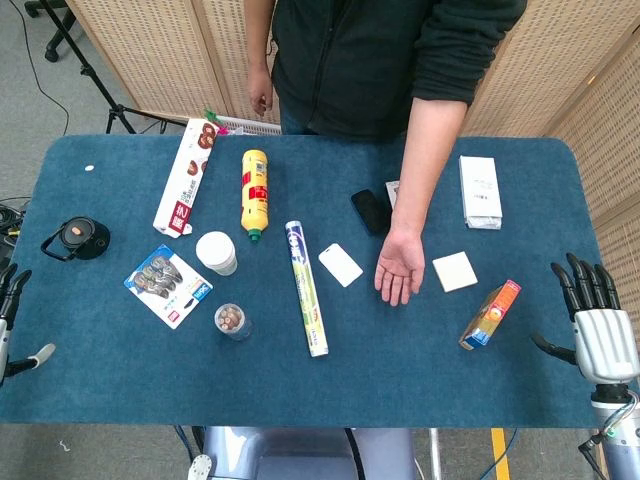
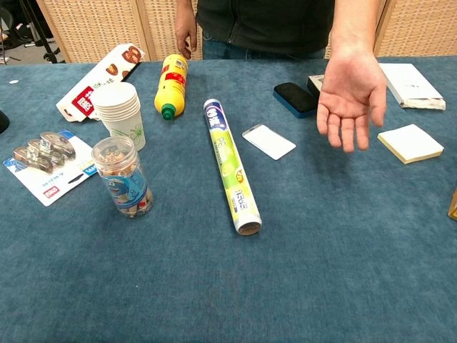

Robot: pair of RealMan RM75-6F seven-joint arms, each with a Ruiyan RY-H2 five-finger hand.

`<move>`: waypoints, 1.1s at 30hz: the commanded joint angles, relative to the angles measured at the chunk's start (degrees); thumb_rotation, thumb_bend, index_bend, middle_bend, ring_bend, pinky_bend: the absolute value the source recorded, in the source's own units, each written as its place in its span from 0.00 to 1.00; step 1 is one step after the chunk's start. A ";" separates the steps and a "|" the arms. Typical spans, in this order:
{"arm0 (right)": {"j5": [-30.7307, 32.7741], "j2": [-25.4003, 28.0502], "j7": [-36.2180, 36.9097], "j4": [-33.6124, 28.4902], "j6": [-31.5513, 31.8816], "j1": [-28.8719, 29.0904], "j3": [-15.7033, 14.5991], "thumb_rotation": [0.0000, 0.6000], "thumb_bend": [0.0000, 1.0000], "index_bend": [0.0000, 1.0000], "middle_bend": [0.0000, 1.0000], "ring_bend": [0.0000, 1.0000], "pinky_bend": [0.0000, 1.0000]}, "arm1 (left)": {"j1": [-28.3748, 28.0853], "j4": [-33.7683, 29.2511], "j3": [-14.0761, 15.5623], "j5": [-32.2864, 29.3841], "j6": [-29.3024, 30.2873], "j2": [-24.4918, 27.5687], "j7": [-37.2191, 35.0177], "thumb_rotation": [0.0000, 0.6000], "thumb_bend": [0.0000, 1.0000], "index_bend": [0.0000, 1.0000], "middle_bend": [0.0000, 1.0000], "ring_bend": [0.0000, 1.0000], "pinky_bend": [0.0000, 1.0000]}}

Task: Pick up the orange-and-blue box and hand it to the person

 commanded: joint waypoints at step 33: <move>-16.31 -6.98 3.77 32.62 -16.94 14.64 -10.06 1.00 0.00 0.14 0.01 0.00 0.00 | -1.35 -0.19 -1.07 -3.89 -3.39 -0.44 1.71 1.00 0.00 0.00 0.00 0.00 0.00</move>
